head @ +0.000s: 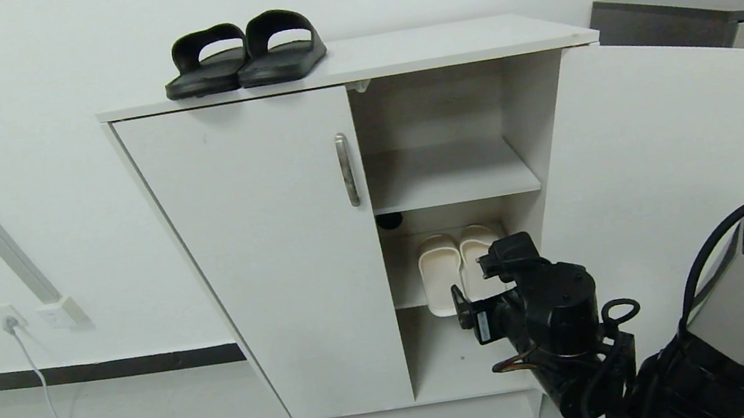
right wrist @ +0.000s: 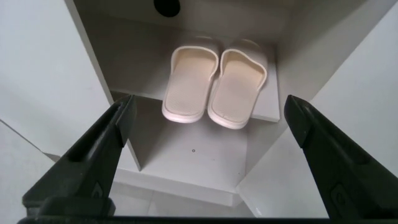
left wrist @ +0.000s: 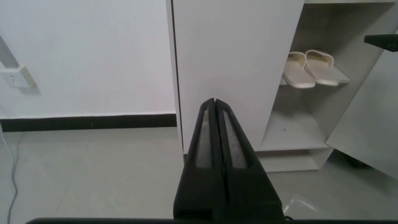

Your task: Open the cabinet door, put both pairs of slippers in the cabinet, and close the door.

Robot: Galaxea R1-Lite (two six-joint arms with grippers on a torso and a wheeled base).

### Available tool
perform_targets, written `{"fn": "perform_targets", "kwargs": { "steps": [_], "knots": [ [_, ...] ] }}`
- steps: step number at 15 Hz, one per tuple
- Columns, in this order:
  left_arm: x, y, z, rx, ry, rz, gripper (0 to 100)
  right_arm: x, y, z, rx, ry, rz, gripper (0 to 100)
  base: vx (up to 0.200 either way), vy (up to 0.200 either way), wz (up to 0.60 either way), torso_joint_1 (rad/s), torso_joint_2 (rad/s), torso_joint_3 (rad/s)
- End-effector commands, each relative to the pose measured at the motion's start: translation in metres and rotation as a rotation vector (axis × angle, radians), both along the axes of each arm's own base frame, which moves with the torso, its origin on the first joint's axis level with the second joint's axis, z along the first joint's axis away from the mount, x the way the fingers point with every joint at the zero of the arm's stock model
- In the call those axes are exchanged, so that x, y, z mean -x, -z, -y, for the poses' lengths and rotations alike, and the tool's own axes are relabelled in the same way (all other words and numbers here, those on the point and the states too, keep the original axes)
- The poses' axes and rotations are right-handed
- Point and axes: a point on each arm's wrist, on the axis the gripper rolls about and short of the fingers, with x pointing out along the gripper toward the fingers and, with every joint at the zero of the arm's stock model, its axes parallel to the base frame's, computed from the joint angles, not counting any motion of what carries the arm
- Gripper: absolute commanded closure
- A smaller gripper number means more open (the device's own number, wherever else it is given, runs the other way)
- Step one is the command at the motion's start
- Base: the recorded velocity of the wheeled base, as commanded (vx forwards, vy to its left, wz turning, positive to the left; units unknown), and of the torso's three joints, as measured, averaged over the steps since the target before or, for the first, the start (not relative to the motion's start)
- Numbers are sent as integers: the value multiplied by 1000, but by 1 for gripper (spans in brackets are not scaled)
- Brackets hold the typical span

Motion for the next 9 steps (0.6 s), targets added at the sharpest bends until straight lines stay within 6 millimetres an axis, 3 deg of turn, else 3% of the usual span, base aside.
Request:
{"fn": "perform_targets", "kwargs": {
  "steps": [1,7,9],
  "knots": [
    [0,0,0,1,1,-2,100,0,2,0,4,0,-4,0,0,0,0,0,0,0],
    [0,0,0,2,-2,-2,100,-1,4,0,8,0,-8,0,0,0,0,0,0,0],
    [0,0,0,4,-2,-2,100,0,4,0,8,-3,-8,0,0,200,0,-2,2,-2]
  ]
}}
